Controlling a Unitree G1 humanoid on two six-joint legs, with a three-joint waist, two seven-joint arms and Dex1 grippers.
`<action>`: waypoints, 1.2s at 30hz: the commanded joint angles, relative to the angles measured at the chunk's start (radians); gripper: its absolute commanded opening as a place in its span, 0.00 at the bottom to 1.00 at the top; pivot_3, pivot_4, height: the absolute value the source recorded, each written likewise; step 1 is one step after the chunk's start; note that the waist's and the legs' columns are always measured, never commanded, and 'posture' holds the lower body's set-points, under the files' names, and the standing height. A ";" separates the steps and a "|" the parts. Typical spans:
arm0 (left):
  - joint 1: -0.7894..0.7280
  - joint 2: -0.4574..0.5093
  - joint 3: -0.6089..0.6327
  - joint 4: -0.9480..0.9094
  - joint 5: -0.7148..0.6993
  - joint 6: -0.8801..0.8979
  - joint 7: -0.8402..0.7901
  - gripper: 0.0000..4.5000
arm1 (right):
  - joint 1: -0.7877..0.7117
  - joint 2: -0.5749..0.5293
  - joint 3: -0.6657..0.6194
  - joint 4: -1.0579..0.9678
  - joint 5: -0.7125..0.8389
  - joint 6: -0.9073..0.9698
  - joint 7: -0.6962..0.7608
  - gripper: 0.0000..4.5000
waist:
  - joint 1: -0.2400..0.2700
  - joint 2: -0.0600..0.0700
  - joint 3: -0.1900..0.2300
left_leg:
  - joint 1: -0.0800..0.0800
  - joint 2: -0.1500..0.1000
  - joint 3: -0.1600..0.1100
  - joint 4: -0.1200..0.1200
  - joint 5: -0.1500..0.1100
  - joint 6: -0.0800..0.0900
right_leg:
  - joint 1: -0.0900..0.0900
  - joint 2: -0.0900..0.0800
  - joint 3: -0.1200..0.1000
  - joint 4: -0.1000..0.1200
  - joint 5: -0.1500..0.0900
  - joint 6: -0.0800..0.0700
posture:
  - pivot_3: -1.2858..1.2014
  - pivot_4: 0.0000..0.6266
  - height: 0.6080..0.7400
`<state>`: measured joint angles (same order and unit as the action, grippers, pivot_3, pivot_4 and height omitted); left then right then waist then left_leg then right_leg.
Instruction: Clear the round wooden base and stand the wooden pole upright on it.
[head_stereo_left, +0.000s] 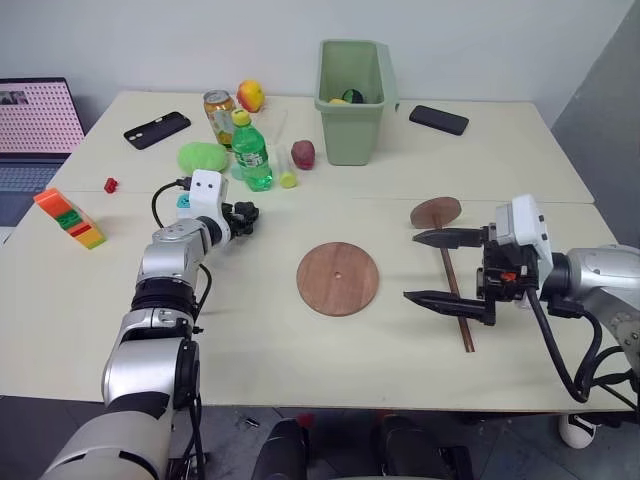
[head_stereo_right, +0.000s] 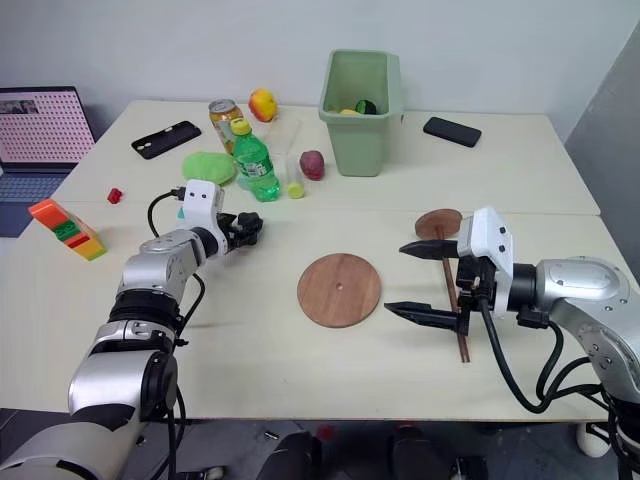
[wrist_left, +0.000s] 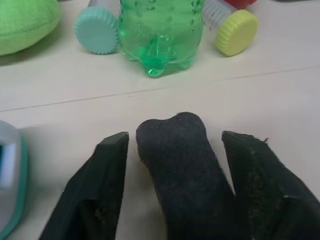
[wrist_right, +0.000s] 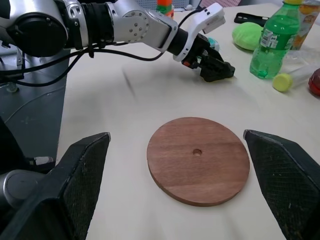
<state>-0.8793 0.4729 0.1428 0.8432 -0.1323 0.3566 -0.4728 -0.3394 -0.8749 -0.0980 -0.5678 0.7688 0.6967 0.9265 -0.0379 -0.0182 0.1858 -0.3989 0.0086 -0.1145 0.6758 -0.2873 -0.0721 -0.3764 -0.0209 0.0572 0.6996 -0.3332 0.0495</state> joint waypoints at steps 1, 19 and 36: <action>-0.007 0.046 0.003 -0.035 0.006 -0.014 -0.026 0.93 | 0.002 -0.001 -0.042 -0.034 0.024 -0.001 -0.017 1.00 | 0.000 0.000 0.000 | 0.000 0.000 0.000 0.000 0.000 0.000 | 0.000 0.000 0.000 0.000 0.000 0.000 | 0.52 0.24 1.00; 0.393 0.544 0.037 -0.881 -0.334 0.138 -0.859 0.99 | -0.065 -0.069 -0.048 0.073 0.044 0.211 -0.135 1.00 | -0.017 0.001 0.001 | 0.000 0.002 0.002 -0.001 0.000 0.000 | -0.001 0.000 0.003 0.000 0.000 0.000 | 0.52 0.24 1.00; 0.189 0.575 -0.218 -0.765 -0.454 -0.053 -1.142 0.99 | -0.726 0.037 0.389 0.704 0.011 0.918 -0.481 1.00 | -0.034 0.002 0.001 | -0.003 0.002 0.007 -0.006 -0.002 0.003 | -0.010 0.002 0.007 0.003 0.000 0.000 | 0.52 0.24 1.00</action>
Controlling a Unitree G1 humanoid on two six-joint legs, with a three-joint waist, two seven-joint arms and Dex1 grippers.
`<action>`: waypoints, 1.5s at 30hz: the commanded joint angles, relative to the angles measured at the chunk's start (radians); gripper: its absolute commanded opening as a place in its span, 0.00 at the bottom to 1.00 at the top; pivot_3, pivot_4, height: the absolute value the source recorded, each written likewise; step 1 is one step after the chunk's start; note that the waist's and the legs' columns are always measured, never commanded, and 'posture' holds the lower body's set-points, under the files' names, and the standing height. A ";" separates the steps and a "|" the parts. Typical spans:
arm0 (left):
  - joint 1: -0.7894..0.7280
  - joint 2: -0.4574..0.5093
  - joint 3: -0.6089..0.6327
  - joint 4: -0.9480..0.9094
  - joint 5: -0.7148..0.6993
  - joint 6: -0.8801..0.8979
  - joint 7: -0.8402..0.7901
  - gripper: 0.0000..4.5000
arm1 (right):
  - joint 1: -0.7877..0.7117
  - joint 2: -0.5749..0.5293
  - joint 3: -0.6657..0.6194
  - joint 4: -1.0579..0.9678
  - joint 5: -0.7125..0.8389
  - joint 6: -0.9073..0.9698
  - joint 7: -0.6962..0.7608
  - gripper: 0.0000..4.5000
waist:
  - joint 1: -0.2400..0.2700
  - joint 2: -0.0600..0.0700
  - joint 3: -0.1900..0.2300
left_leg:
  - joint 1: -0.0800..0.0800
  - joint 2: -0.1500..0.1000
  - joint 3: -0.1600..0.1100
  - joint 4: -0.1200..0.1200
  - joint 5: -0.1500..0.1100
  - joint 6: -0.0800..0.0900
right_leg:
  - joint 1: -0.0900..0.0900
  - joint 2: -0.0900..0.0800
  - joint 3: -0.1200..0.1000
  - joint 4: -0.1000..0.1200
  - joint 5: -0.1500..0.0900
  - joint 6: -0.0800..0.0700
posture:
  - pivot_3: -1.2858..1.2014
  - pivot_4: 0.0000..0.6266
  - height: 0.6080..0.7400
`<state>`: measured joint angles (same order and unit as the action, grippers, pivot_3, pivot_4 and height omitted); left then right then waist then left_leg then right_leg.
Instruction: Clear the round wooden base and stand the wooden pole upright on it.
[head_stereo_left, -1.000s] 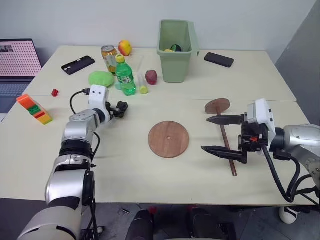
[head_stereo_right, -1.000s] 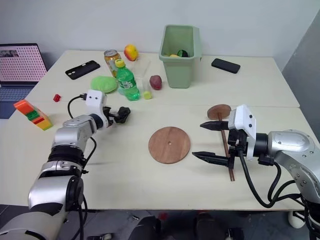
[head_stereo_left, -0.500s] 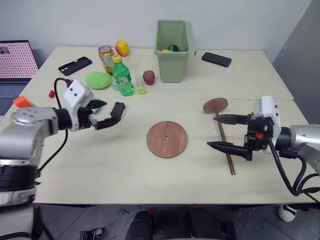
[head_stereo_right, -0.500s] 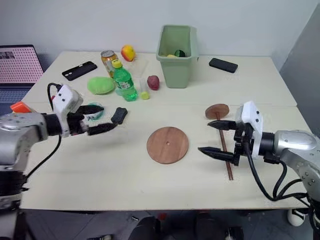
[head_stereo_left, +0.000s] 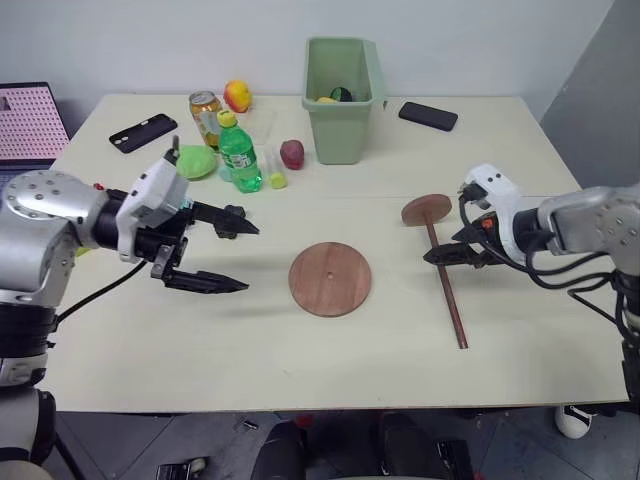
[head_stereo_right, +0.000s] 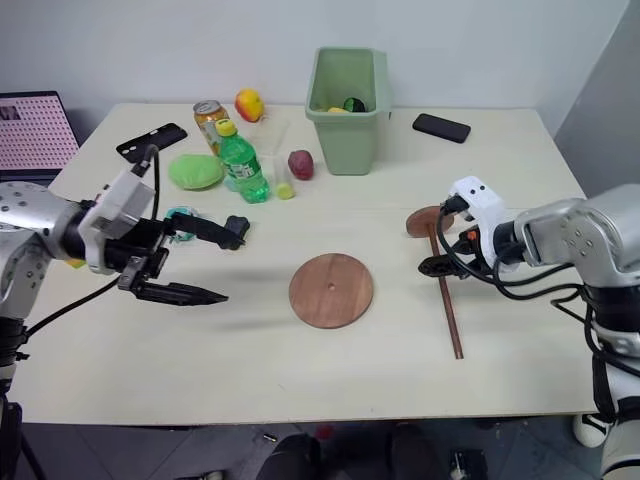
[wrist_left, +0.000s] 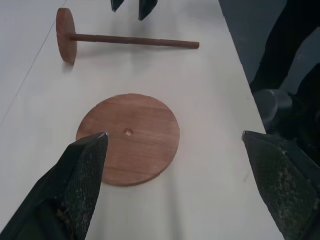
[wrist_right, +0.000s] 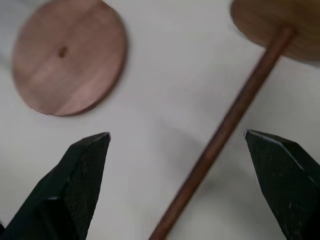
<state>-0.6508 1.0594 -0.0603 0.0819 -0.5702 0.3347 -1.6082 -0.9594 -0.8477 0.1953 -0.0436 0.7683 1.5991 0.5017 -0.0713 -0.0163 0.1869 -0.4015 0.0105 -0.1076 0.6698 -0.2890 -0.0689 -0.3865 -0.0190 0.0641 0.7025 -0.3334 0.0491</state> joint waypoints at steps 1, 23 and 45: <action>-0.040 -0.012 -0.027 -0.003 -0.018 -0.041 -0.006 0.99 | -0.148 0.017 0.140 0.255 0.017 0.015 -0.074 1.00 | -0.002 0.000 0.000 | -0.001 0.000 0.000 0.000 0.000 0.000 | -0.001 0.000 0.000 0.000 0.000 0.000 | 0.52 0.24 1.00; 0.019 -0.011 -0.050 -0.032 -0.034 -0.079 -0.006 1.00 | -0.411 0.218 0.621 0.651 0.086 0.015 -0.059 0.85 | -0.039 0.001 0.000 | 0.001 0.000 0.000 -0.001 0.000 0.000 | -0.004 0.000 0.001 0.007 0.000 0.000 | 0.52 0.24 1.00; -0.010 -0.042 -0.063 -0.018 -0.006 -0.079 -0.006 1.00 | -0.236 0.179 0.064 0.501 0.111 -0.002 -0.357 0.05 | -0.040 0.000 0.000 | 0.000 0.000 0.000 -0.001 0.000 0.000 | -0.004 0.000 0.001 0.008 0.000 0.000 | 0.52 0.24 1.00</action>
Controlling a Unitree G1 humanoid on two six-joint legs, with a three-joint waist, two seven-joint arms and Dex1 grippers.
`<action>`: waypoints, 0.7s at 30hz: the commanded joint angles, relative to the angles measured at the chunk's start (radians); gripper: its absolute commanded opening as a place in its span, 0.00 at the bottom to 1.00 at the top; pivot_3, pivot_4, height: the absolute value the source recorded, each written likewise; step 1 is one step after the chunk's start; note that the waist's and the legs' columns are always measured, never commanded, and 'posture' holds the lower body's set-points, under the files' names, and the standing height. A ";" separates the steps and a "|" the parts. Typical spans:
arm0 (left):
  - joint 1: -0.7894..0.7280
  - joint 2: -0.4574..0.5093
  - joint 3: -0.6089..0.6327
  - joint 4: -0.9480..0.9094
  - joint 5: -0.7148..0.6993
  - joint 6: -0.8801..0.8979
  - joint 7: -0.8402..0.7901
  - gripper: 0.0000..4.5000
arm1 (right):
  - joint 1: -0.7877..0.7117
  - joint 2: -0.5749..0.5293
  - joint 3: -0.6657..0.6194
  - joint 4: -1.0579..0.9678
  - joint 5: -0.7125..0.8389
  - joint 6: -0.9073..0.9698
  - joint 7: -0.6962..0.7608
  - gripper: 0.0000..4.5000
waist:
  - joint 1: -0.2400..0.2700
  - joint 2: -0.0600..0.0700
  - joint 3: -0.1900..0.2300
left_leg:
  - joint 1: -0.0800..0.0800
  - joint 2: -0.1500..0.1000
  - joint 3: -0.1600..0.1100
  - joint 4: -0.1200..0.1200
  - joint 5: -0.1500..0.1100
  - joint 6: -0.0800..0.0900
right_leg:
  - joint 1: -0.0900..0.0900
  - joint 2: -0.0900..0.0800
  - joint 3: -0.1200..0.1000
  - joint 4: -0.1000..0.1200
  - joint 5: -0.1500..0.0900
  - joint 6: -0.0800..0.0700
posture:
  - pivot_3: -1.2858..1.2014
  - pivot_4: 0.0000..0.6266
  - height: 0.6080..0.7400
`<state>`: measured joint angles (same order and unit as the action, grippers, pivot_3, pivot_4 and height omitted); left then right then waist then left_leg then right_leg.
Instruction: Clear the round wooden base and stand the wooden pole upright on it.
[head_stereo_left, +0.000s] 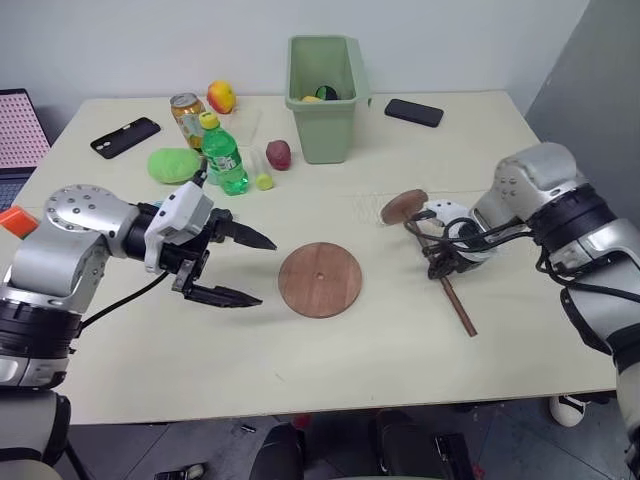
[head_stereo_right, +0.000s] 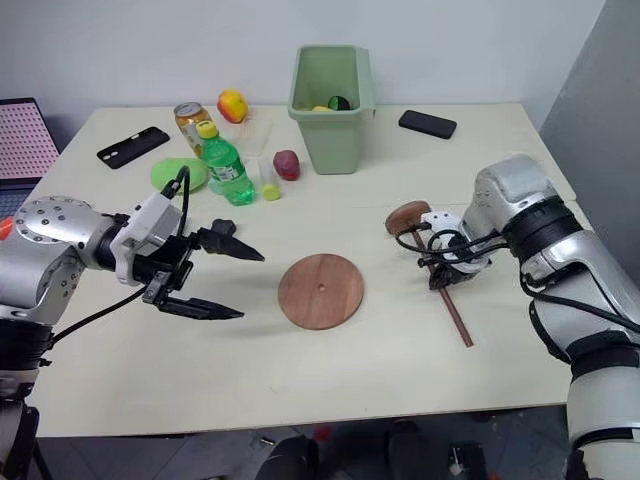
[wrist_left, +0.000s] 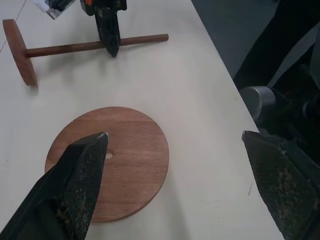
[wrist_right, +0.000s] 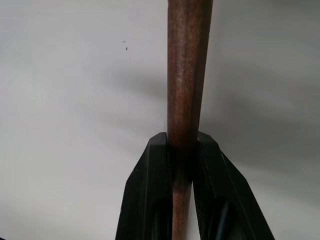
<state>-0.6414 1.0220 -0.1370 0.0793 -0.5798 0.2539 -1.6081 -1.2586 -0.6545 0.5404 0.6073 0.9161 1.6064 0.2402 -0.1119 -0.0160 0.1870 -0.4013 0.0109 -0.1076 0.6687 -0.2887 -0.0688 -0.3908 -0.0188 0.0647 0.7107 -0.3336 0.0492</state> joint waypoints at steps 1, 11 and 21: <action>-0.020 -0.007 0.017 -0.012 0.005 0.004 -0.006 1.00 | 0.093 -0.011 -0.340 -0.211 -0.050 -0.015 -0.112 0.05 | 0.001 0.000 0.000 | 0.000 0.000 0.000 0.000 0.000 0.000 | 0.000 0.000 0.000 0.000 0.000 0.000 | 0.52 0.24 1.00; -0.044 -0.038 0.061 0.035 0.020 0.072 0.004 1.00 | 0.448 0.111 -0.618 -0.870 -0.131 -0.591 -0.002 0.05 | 0.000 0.000 0.000 | 0.001 0.000 0.001 0.000 0.000 0.000 | 0.000 0.001 0.001 0.001 0.000 0.000 | 0.52 0.24 1.00; 0.024 0.004 0.090 0.007 0.038 0.106 -0.005 1.00 | 0.647 0.379 -0.418 -0.887 -0.317 -1.029 0.223 0.05 | -0.002 0.000 0.000 | 0.002 0.000 0.000 0.000 0.002 -0.002 | 0.001 0.001 0.000 0.001 0.000 0.000 | 0.52 0.24 1.00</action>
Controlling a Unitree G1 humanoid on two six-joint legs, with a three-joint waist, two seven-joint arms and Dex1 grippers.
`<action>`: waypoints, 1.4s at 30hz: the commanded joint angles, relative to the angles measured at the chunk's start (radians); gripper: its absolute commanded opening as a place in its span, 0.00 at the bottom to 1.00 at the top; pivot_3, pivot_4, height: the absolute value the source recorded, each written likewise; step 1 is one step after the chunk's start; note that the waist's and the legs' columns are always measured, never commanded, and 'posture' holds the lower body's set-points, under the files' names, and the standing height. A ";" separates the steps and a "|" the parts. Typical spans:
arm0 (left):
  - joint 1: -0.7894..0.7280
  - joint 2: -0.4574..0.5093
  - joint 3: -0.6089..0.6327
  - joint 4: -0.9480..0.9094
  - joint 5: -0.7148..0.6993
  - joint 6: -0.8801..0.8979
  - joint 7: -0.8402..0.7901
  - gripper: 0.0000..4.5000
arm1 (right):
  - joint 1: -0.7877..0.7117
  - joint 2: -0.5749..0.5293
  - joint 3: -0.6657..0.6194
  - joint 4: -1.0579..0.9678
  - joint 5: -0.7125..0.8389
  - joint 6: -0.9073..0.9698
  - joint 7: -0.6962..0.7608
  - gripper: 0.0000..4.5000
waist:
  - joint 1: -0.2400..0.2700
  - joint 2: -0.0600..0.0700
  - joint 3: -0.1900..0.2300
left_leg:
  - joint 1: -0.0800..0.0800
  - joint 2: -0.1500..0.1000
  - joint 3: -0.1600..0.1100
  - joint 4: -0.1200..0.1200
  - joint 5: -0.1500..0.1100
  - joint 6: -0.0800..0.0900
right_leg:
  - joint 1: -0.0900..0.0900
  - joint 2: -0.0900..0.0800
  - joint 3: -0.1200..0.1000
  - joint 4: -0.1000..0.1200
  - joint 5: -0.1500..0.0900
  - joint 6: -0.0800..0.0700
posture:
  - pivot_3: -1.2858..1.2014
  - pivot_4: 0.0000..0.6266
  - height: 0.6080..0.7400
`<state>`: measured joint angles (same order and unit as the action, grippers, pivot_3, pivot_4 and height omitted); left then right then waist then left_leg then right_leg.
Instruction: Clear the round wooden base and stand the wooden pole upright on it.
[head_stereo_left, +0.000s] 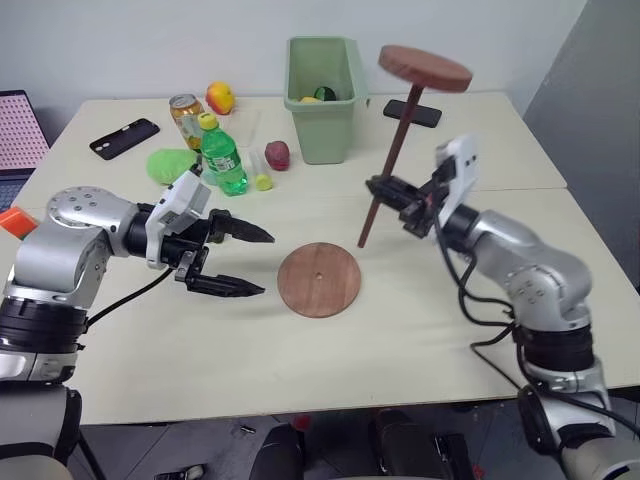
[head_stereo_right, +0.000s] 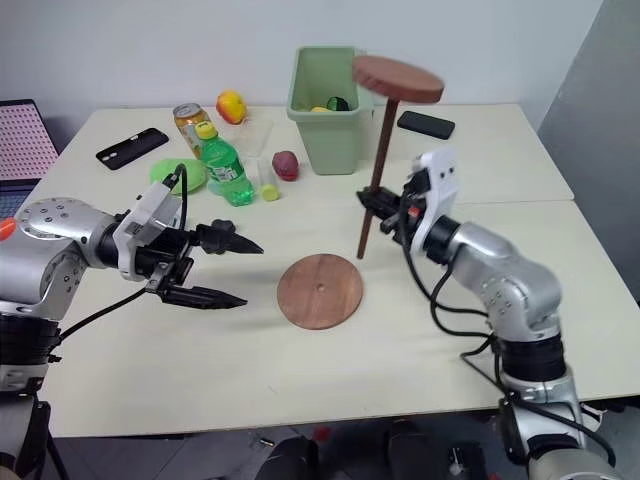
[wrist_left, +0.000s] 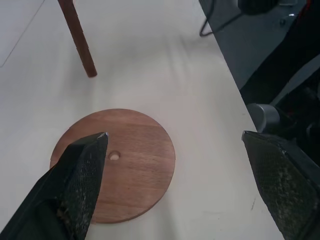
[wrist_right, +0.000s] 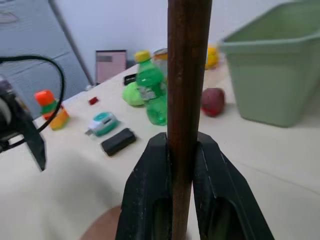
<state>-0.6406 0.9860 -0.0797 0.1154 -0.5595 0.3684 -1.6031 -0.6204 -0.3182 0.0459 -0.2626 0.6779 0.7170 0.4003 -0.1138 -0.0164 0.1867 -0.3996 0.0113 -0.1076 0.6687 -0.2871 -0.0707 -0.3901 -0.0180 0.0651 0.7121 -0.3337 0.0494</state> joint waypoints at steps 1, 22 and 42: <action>0.032 0.047 0.033 -0.033 0.026 -0.015 -0.011 1.00 | 0.020 0.057 0.109 -0.008 -0.108 -0.171 0.082 0.05 | -0.001 0.000 0.000 | 0.000 0.000 0.000 0.000 0.000 -0.001 | 0.000 0.000 0.000 0.000 0.000 0.000 | 0.52 0.24 1.00; 0.194 0.040 0.110 -0.193 0.057 -0.054 0.063 1.00 | 0.085 0.131 0.245 0.195 -0.374 -0.421 0.228 0.05 | 0.005 0.000 0.000 | 0.002 0.000 -0.001 0.000 0.001 -0.002 | 0.001 0.000 0.000 0.001 0.000 0.000 | 0.52 0.24 1.00; 0.208 0.054 0.115 -0.211 0.054 -0.038 0.045 1.00 | 0.074 0.062 0.306 0.195 -0.440 -0.328 0.336 0.05 | 0.006 0.000 -0.001 | 0.003 0.000 -0.001 0.000 0.000 0.000 | 0.002 0.000 0.000 0.001 0.000 0.000 | 0.52 0.24 1.00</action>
<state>-0.4261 1.0248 0.0062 -0.0721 -0.4916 0.3294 -1.5575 -0.5541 -0.2502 0.3327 -0.1105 0.2571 0.3415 0.7193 -0.1082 -0.0168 0.1856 -0.3961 0.0113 -0.1084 0.6684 -0.2874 -0.0703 -0.3878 -0.0180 0.0650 0.7132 -0.3338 0.0492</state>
